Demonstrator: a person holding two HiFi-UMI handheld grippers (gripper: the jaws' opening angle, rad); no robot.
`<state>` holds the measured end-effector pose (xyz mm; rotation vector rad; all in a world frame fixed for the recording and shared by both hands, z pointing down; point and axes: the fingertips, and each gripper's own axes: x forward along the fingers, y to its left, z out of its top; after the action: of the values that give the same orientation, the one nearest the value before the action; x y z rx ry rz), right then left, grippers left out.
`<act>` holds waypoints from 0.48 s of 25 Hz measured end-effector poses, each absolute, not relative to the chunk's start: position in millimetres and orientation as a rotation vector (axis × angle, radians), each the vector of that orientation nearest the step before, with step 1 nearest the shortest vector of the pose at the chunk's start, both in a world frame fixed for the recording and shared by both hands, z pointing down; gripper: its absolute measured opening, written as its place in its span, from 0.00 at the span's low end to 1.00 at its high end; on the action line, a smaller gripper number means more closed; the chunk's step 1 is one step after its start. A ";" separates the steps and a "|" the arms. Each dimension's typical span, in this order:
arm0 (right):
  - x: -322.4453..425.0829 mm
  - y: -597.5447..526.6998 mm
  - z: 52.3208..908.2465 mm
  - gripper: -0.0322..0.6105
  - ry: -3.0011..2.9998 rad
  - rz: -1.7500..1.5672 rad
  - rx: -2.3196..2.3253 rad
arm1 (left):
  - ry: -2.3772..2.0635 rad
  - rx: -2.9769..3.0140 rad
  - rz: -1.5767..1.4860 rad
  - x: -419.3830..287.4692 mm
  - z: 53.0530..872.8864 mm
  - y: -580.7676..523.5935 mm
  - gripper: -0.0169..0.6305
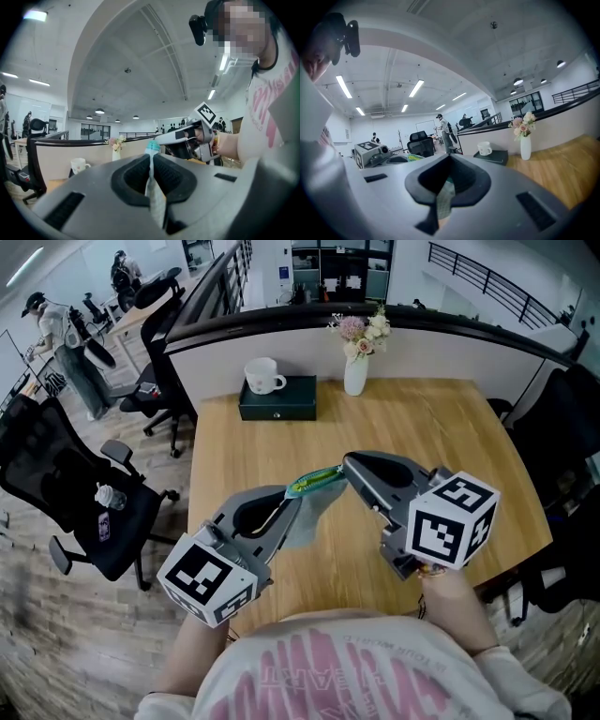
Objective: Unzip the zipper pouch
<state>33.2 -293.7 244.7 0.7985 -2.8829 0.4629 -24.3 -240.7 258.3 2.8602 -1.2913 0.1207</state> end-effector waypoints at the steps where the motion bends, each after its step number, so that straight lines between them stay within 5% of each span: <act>1: 34.4 -294.7 245.7 0.05 -2.879 0.467 0.807 | -1.291 2.860 0.120 -24.7 258.5 -240.6 0.05; 12: 45.9 -300.2 257.7 0.05 -2.827 0.502 0.886 | -1.310 2.853 0.116 -29.1 259.4 -237.2 0.05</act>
<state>45.9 -300.2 257.7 0.8857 -2.8265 0.5017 -29.1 -237.2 259.4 2.8532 -1.3096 0.1157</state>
